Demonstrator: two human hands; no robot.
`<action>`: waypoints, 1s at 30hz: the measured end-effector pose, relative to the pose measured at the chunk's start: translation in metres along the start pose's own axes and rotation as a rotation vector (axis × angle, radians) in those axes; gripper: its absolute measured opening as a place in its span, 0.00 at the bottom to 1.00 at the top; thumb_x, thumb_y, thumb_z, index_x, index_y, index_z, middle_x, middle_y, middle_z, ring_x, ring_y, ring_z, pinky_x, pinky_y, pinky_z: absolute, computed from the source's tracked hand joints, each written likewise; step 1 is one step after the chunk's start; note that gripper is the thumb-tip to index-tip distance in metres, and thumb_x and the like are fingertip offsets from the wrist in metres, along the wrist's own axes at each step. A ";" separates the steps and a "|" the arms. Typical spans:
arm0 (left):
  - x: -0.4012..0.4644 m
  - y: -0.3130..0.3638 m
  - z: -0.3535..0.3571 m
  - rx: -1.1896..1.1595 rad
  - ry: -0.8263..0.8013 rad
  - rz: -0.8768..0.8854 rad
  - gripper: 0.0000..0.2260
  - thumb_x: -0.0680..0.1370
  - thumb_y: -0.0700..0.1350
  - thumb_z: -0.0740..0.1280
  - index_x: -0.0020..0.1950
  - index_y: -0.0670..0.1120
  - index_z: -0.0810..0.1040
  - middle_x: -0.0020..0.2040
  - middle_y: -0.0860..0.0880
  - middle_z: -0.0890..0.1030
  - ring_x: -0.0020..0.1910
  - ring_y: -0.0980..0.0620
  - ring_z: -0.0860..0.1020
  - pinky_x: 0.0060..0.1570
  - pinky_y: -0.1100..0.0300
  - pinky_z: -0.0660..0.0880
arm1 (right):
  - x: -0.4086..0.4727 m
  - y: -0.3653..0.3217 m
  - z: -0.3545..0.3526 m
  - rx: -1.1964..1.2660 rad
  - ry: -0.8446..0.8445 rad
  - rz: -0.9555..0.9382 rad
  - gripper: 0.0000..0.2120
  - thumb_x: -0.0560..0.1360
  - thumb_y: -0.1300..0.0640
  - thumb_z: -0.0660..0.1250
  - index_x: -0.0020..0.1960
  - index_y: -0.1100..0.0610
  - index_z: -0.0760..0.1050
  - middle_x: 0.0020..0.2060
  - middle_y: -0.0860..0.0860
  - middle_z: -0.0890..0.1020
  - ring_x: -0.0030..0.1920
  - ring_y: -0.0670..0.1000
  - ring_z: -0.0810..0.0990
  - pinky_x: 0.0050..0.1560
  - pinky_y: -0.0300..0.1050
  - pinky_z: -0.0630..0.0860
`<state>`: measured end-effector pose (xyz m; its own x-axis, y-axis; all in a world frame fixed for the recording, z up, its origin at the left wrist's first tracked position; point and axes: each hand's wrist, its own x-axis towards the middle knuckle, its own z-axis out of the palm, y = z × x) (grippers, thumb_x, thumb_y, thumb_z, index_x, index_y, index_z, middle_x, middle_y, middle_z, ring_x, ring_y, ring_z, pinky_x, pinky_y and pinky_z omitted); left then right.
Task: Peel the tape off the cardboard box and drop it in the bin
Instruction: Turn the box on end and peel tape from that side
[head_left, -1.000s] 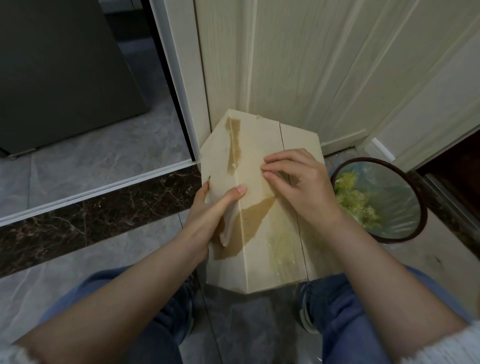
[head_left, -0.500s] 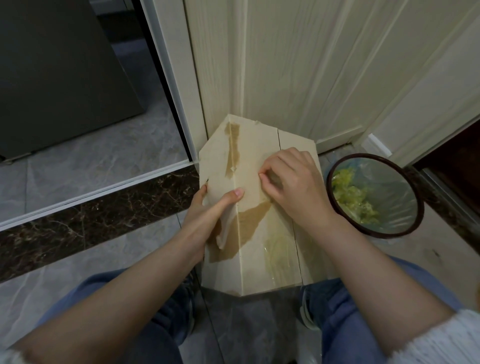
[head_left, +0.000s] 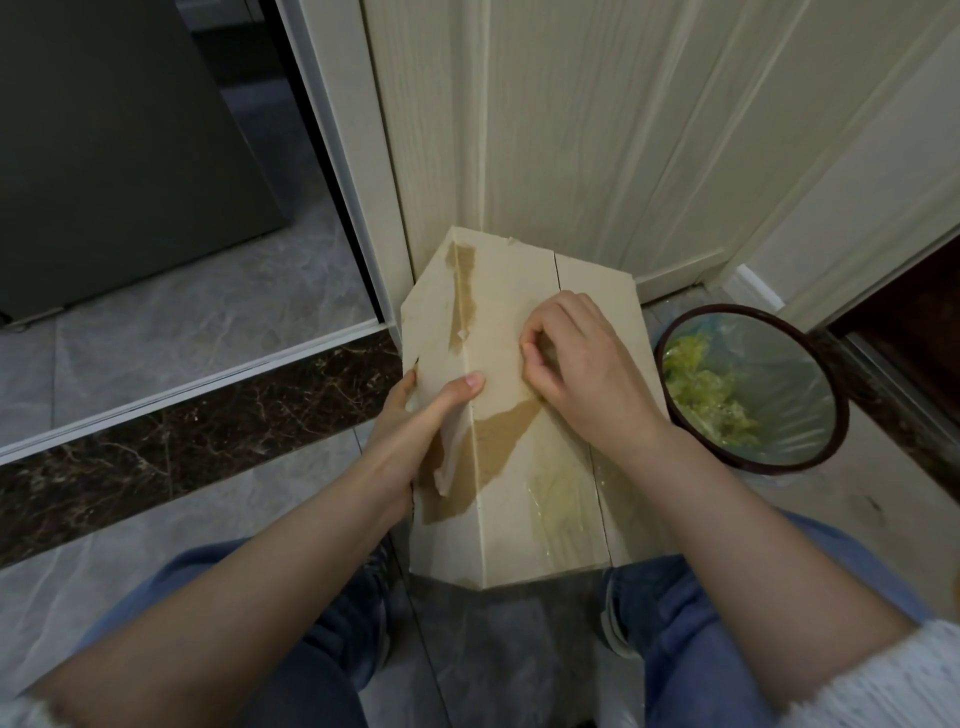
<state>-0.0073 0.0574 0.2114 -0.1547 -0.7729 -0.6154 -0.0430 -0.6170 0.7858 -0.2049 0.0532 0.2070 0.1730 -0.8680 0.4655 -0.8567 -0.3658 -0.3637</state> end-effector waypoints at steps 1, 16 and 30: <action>0.000 0.001 0.000 -0.005 0.001 0.004 0.52 0.60 0.65 0.75 0.81 0.57 0.61 0.62 0.55 0.75 0.55 0.55 0.74 0.59 0.49 0.69 | 0.000 0.000 0.000 0.032 -0.004 0.007 0.01 0.77 0.64 0.65 0.46 0.61 0.74 0.45 0.53 0.75 0.46 0.52 0.73 0.47 0.50 0.72; 0.002 0.003 -0.004 -0.047 0.011 0.025 0.51 0.60 0.63 0.75 0.81 0.56 0.61 0.62 0.55 0.75 0.54 0.56 0.74 0.58 0.51 0.71 | -0.002 0.004 0.000 0.359 0.079 0.074 0.08 0.76 0.64 0.72 0.55 0.62 0.84 0.57 0.56 0.79 0.58 0.50 0.79 0.62 0.46 0.76; 0.004 0.002 -0.004 -0.023 0.002 0.015 0.51 0.63 0.65 0.80 0.81 0.56 0.60 0.66 0.55 0.76 0.59 0.54 0.76 0.51 0.56 0.73 | 0.000 -0.001 -0.002 0.120 0.030 0.089 0.02 0.80 0.62 0.65 0.51 0.60 0.76 0.51 0.50 0.76 0.51 0.46 0.75 0.47 0.44 0.74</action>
<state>-0.0036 0.0526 0.2101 -0.1532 -0.7823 -0.6037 -0.0177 -0.6087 0.7932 -0.2051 0.0545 0.2086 0.0822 -0.8890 0.4505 -0.8034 -0.3266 -0.4979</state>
